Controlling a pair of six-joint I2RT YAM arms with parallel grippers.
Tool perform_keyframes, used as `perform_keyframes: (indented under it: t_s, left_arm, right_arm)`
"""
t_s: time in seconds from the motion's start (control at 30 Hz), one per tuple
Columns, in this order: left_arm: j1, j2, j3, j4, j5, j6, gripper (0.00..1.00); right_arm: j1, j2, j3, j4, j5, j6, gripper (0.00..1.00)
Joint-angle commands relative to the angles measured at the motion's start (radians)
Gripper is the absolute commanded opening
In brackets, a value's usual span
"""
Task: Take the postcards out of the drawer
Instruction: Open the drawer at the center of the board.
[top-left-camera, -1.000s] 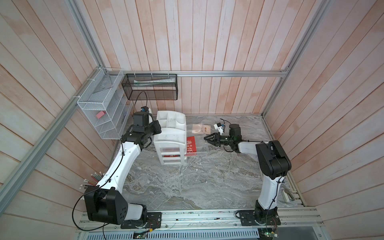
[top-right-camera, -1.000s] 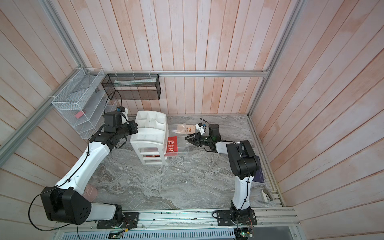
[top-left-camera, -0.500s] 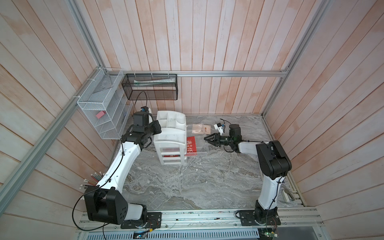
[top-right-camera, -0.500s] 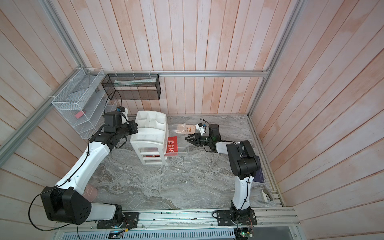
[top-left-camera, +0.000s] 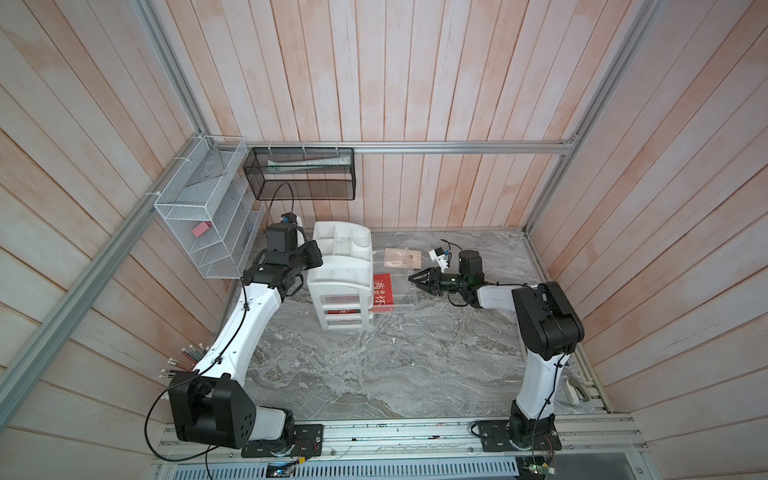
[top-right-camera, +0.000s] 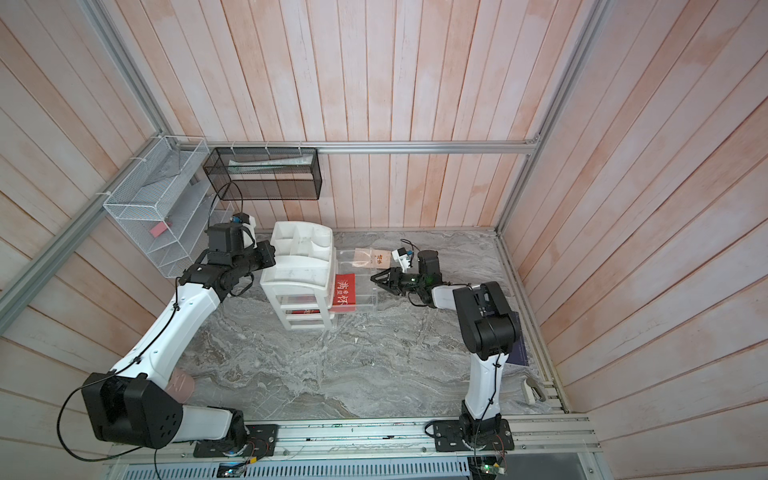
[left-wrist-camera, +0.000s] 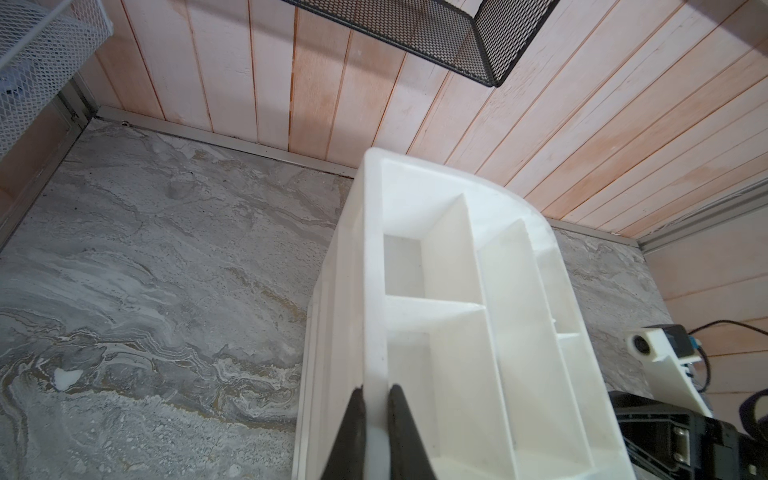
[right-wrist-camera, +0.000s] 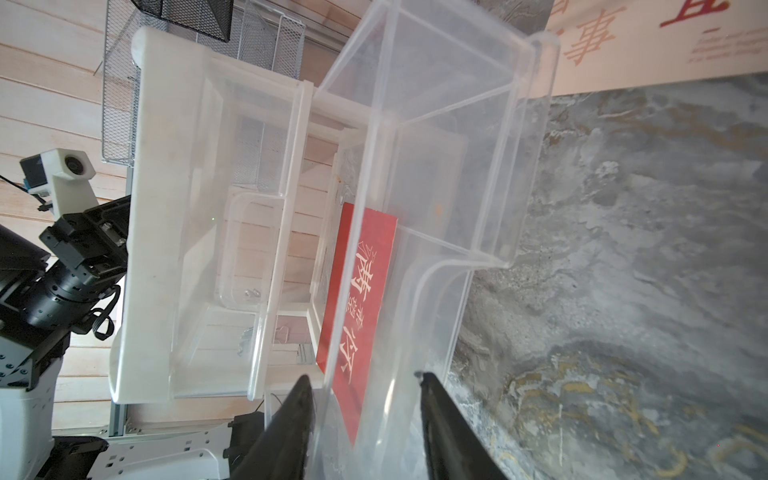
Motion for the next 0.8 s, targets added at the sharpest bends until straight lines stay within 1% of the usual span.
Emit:
perform_keyframes:
  t_s: [0.0, 0.07, 0.23, 0.57, 0.63, 0.77]
  left_arm:
    - [0.003, -0.008, -0.039, -0.025, 0.012, 0.005, 0.00]
    - [0.002, -0.014, -0.054, -0.008, 0.032, -0.004, 0.00]
    - [0.001, -0.011, -0.061, -0.006, 0.037, -0.012, 0.00]
    - [-0.004, -0.023, -0.078, 0.002, 0.038, -0.020, 0.00]
    - [-0.004, -0.025, -0.078, 0.001, 0.038, -0.019, 0.00]
    - [-0.005, -0.024, -0.080, 0.004, 0.040, -0.018, 0.00]
  right_arm:
    - [-0.001, -0.030, 0.020, -0.039, 0.031, -0.035, 0.47]
    - [-0.002, -0.037, 0.032, -0.068, 0.048, -0.054, 0.50]
    - [-0.008, -0.067, 0.044, -0.115, 0.099, -0.080, 0.51]
    - [-0.023, -0.196, 0.069, -0.264, 0.266, -0.158, 0.50]
    - [-0.022, -0.225, 0.078, -0.268, 0.269, -0.156, 0.51]
    - [0.001, -0.234, 0.166, -0.398, 0.278, -0.213, 0.48]
